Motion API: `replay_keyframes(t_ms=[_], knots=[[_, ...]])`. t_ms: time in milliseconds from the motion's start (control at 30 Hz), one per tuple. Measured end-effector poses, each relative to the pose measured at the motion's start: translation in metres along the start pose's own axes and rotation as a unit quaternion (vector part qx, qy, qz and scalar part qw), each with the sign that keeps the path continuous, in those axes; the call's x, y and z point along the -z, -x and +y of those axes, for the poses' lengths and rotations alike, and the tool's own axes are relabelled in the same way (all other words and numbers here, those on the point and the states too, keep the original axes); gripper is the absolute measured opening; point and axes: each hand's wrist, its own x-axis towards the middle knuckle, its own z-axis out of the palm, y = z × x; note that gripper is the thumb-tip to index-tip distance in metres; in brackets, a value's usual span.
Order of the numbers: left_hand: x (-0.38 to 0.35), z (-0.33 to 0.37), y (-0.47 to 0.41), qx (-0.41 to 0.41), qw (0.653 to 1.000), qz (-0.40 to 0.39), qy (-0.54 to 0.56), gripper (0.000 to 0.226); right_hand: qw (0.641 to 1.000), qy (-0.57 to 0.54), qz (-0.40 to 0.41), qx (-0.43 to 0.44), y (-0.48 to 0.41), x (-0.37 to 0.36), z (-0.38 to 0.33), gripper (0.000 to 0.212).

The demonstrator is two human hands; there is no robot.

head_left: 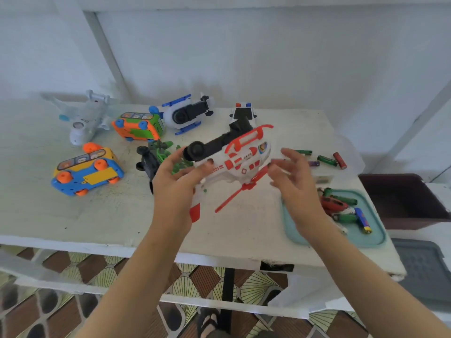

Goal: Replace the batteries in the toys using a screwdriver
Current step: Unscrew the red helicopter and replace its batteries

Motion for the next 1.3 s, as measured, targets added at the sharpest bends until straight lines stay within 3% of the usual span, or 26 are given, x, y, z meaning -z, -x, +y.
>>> replay_keyframes(t_ms=[67,167,333,467,533,600,667,767,900,967,1067,1133,1233,1300], knots=[[0.005,0.014,-0.007,0.049,0.997,0.005,0.054,0.044,0.972,-0.160,-0.059,-0.162,-0.010,-0.019,-0.016,0.092],[0.012,0.024,-0.016,0.091,0.990,0.009,0.104,0.033,0.936,-0.253,-0.072,-0.233,-0.022,-0.048,-0.029,0.109],[0.024,0.034,-0.034,0.077,0.994,-0.008,0.079,0.062,0.868,-0.395,-0.154,-0.260,-0.041,-0.084,-0.044,0.068],[0.036,0.043,-0.055,0.060,0.997,-0.050,0.026,0.046,0.858,-0.439,-0.145,-0.224,-0.063,-0.091,-0.053,0.049],[0.040,0.049,-0.069,0.064,0.994,-0.086,-0.026,0.053,0.876,-0.424,-0.142,-0.180,-0.072,-0.091,-0.057,0.037],[0.042,0.054,-0.082,0.050,0.990,-0.104,-0.084,0.055,0.907,-0.389,-0.124,-0.105,-0.081,-0.092,-0.065,0.036],[0.041,0.061,-0.096,0.037,0.990,-0.087,-0.100,0.040,0.945,-0.314,-0.096,0.008,-0.092,-0.092,-0.072,0.056],[0.040,0.080,-0.119,0.105,0.986,-0.120,-0.040,0.036,0.971,-0.119,-0.071,0.197,-0.105,-0.086,-0.083,0.067],[0.042,0.103,-0.152,0.234,0.928,-0.290,-0.014,0.073,0.910,0.165,-0.122,0.360,-0.118,-0.079,-0.096,0.068],[0.039,0.107,-0.162,0.243,0.900,-0.361,-0.023,0.072,0.868,0.282,-0.131,0.386,-0.125,-0.081,-0.099,0.067],[0.038,0.100,-0.171,0.216,0.890,-0.401,-0.001,0.068,0.848,0.341,-0.134,0.382,-0.132,-0.089,-0.096,0.065],[0.039,0.091,-0.176,0.201,0.895,-0.393,0.067,0.058,0.872,0.322,-0.093,0.358,-0.133,-0.097,-0.093,0.073],[0.037,0.080,-0.187,0.183,0.915,-0.326,0.154,0.042,0.980,0.084,-0.038,0.175,-0.128,-0.120,-0.090,0.084],[0.032,0.077,-0.191,0.154,0.934,-0.284,0.152,0.039,0.990,-0.123,-0.069,-0.015,-0.131,-0.139,-0.087,0.080]])
